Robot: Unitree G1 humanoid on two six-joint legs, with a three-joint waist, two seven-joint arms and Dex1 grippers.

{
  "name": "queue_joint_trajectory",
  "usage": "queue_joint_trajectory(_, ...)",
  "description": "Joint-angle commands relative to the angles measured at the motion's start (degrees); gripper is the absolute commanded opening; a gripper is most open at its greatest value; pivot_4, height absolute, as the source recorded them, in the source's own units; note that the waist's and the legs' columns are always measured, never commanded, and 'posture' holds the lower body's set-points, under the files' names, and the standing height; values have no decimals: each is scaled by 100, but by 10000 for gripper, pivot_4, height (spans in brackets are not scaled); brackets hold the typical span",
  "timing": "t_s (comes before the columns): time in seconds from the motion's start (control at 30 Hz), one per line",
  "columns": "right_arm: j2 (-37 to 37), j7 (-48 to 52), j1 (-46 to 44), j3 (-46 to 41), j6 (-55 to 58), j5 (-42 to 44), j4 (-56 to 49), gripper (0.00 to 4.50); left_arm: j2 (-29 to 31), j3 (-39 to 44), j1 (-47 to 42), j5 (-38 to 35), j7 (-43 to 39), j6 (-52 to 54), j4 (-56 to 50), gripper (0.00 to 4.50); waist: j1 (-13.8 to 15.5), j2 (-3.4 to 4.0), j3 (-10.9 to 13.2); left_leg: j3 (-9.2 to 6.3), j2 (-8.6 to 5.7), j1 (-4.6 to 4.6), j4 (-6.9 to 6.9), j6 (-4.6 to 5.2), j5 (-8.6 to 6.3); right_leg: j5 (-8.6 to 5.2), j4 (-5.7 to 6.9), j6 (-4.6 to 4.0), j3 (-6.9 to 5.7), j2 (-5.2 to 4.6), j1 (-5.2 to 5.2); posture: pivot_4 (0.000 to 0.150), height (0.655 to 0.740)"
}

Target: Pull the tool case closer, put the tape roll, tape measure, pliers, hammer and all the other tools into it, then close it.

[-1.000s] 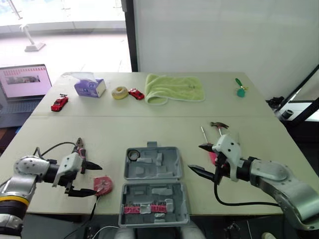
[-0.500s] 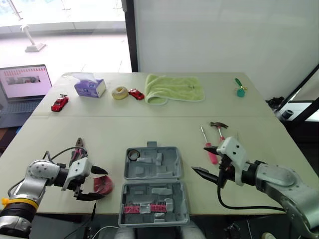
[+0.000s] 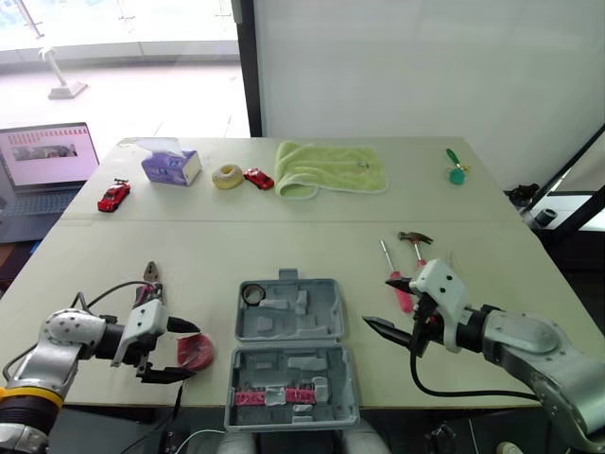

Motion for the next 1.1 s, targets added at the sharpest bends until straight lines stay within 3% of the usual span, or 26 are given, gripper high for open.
queue_joint_trajectory(0.03, -1, 1, -46, -60, -61, 36, -140, 45000, 26, 131, 14, 76, 81, -250, 271, 44319, -2, 0, 0, 0, 0, 0, 0, 0, 0, 0, 0, 0, 0, 0, 0, 1500, 7400)
queue_joint_trajectory(0.3, -41, 14, 40, -128, -48, 55, -191, 45000, -97, 69, 38, 287, 223, -966, 1109, 44319, 2, 1, -1, 0, 0, 2, 0, 0, 0, 0, 0, 0, 0, 0, 1, 1500, 7400)
queue_joint_trajectory(0.63, -44, 14, 5, -98, -36, 43, -123, 45000, -275, 32, -113, 249, 173, -1154, 1412, 44319, 16, 13, -8, 0, 0, 11, 2, 0, 0, 0, 3, 0, 0, 0, 12, 1500, 7400)
queue_joint_trajectory(0.73, -43, 11, -10, -84, -39, 28, -101, 45000, -306, 55, -141, 184, 74, -1148, 1456, 35703, 11, 13, -8, 0, -1, 12, 2, 0, 0, 0, 3, 0, 0, 0, 13, 1500, 7400)
queue_joint_trajectory(0.77, -50, 16, 2, -73, -43, 16, -100, 45000, -312, 61, -146, 171, 54, -1133, 1428, 30597, 8, 13, -8, 0, 0, 12, 2, 0, 0, 0, 3, 0, 0, 0, 13, 1500, 7400)
queue_joint_trajectory(0.8, -55, 20, 10, -65, -46, 8, -98, 45000, -317, 64, -153, 166, 43, -1124, 1413, 29256, 7, 14, -8, 0, 0, 12, 2, 0, 0, 0, 3, 1, 0, 0, 13, 1500, 7400)
queue_joint_trajectory(1.1, -74, 67, -8, -141, 7, 107, -145, 45000, -226, 202, -246, -7, 47, -897, 873, 29261, 12, 12, -7, -1, 0, 11, 2, 0, 0, 0, 4, 1, -1, 0, 13, 1500, 7400)
